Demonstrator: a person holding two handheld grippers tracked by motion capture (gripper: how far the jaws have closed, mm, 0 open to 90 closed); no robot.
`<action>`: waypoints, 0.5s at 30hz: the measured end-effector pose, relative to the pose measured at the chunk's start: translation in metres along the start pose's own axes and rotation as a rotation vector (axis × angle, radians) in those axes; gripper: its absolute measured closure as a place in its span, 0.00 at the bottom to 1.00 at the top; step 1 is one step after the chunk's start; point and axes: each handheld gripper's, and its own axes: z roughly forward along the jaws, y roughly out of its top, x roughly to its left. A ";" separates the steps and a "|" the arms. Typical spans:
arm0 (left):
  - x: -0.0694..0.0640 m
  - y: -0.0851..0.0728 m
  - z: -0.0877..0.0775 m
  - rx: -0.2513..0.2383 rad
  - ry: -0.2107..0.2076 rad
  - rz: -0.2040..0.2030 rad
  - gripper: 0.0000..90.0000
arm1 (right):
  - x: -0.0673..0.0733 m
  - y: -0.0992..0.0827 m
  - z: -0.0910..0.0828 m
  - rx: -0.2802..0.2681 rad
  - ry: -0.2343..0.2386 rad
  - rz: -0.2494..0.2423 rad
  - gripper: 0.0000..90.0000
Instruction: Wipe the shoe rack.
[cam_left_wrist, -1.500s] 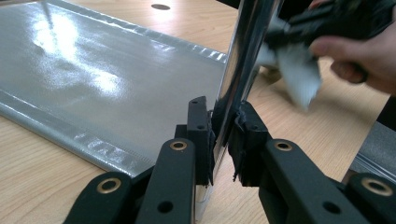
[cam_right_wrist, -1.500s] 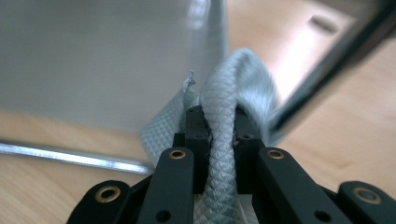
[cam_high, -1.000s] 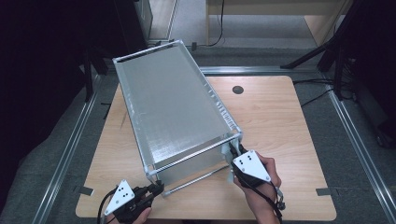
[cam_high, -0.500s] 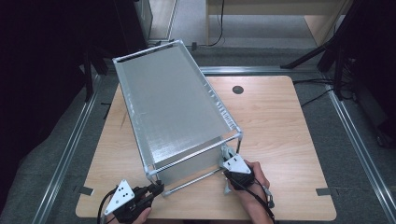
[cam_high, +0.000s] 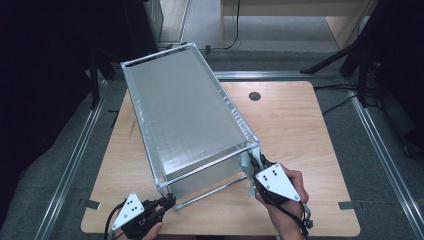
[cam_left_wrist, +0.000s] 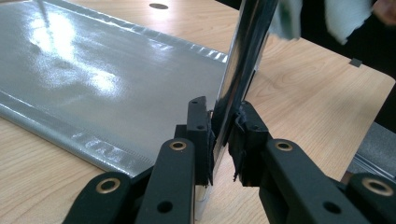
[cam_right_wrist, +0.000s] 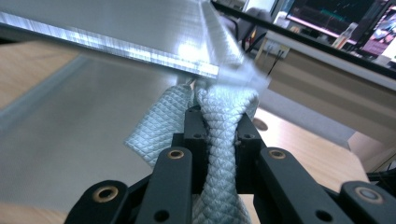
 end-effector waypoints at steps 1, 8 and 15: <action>0.000 0.000 0.000 0.001 0.000 0.001 0.88 | 0.001 -0.006 0.004 0.020 0.005 0.000 0.89; 0.000 0.000 0.000 0.003 -0.003 0.001 0.88 | 0.026 -0.066 0.040 0.251 0.045 -0.187 0.88; 0.001 0.000 0.000 0.003 -0.004 0.002 0.88 | 0.025 -0.074 0.048 0.285 0.081 -0.169 0.89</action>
